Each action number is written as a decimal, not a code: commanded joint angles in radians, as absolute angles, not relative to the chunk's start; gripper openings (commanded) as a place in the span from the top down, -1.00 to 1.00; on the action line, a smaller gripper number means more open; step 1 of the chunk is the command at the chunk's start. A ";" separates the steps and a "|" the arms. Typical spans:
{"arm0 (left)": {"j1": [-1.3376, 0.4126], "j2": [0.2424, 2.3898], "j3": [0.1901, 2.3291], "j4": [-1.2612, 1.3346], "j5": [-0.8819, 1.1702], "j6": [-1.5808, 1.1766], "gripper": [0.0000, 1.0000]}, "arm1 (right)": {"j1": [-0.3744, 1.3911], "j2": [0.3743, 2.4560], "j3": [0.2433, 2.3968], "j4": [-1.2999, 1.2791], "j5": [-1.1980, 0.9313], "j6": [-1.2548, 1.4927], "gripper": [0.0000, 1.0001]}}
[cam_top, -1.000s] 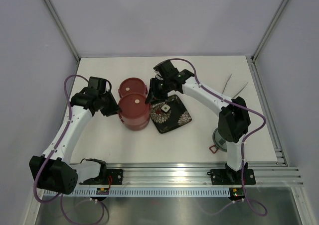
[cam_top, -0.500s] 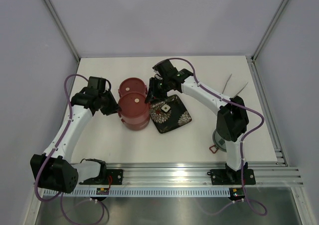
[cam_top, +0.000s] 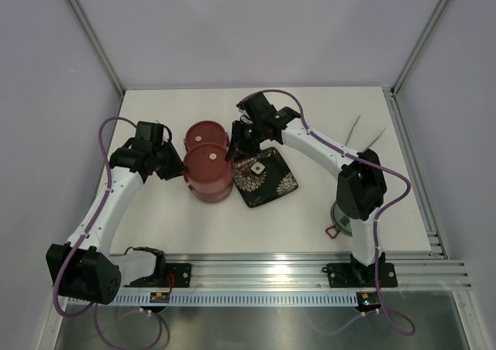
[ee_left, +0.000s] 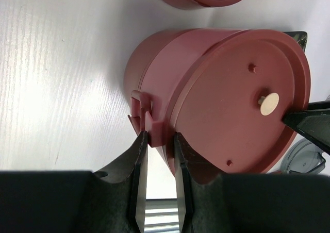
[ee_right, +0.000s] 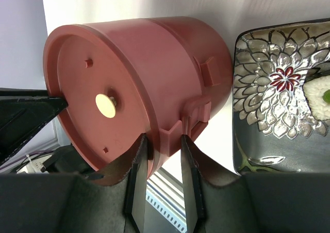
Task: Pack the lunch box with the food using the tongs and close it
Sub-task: Place the packing box into the packing box, then pick up the packing box from the center of the board.
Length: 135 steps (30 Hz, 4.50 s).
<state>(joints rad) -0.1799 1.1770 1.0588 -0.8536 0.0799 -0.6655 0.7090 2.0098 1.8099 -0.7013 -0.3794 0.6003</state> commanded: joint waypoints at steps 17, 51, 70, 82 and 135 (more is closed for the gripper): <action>-0.192 1.213 1.147 -0.976 0.143 -0.601 -0.53 | 0.744 1.997 1.884 -0.790 -0.365 0.534 -0.10; 0.060 1.713 1.388 -0.594 0.410 -0.660 -0.70 | 0.492 2.296 2.322 -0.885 -0.437 0.566 -0.49; 0.094 1.948 1.468 -0.388 0.454 -0.537 -0.47 | 0.494 2.456 2.445 -0.798 -0.499 0.597 -0.49; 0.118 1.957 1.413 -0.311 0.612 -0.541 -0.44 | 0.494 2.487 2.433 -0.704 -0.511 0.604 -0.54; 0.129 1.971 1.500 -0.471 0.649 -0.469 -0.44 | 0.534 2.680 2.480 -0.488 -0.657 0.701 0.10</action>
